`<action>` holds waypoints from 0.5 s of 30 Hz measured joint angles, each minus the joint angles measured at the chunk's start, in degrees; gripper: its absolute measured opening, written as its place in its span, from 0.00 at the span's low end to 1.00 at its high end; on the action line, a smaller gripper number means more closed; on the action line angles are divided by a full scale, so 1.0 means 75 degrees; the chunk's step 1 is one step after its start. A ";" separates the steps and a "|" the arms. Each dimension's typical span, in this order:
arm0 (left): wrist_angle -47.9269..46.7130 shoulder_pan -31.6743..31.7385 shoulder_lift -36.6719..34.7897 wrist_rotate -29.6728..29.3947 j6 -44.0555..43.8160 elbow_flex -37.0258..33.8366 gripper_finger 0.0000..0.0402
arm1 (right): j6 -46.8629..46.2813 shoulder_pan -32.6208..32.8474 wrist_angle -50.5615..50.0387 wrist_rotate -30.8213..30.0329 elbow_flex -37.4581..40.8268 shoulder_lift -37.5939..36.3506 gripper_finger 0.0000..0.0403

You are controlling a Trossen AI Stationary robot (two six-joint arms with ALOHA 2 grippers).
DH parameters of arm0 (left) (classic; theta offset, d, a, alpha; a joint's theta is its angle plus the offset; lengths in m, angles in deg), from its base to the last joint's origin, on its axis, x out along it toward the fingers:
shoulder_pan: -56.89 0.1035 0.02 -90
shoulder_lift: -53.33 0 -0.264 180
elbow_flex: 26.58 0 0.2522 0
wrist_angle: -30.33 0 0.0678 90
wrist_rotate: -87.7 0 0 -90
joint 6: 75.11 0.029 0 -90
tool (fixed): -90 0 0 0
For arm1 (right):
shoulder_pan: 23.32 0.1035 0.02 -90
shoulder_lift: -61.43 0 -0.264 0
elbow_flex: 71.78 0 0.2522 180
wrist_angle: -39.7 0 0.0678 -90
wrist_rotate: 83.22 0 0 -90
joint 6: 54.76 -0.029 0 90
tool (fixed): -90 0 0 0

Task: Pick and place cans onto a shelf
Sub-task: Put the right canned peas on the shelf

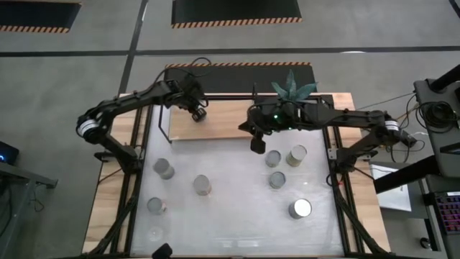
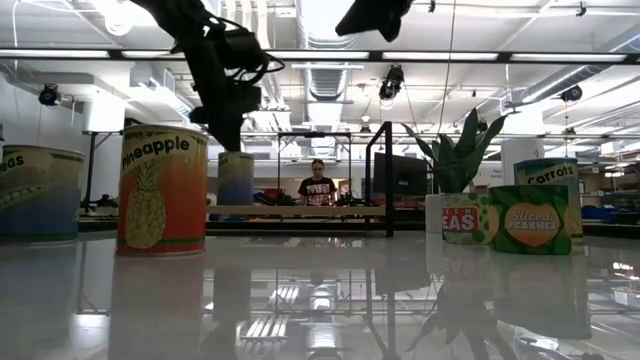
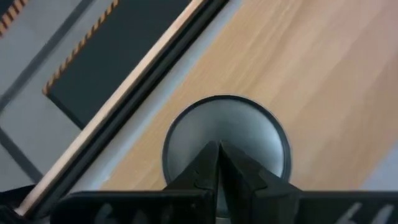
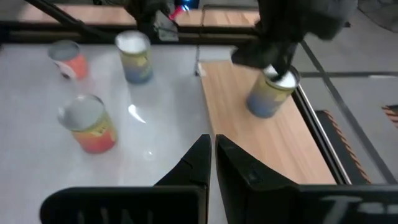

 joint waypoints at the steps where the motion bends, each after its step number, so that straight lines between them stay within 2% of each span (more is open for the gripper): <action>1: 0.0010 -0.0004 -0.0071 0.0009 -0.0038 -0.0002 0.00 | 0.0041 0.0000 -0.0003 -0.0081 0.0000 0.0077 0.03; 7: -0.0180 -0.0001 -0.0459 0.0015 0.0249 -0.0002 0.00 | 0.0179 0.0000 0.0002 -0.0193 0.0069 0.0359 0.03; 15: -0.0116 0.0233 -0.0753 -0.0002 0.2380 -0.0003 0.00 | 0.0278 -0.0024 0.1716 -0.0200 0.0533 0.0864 0.03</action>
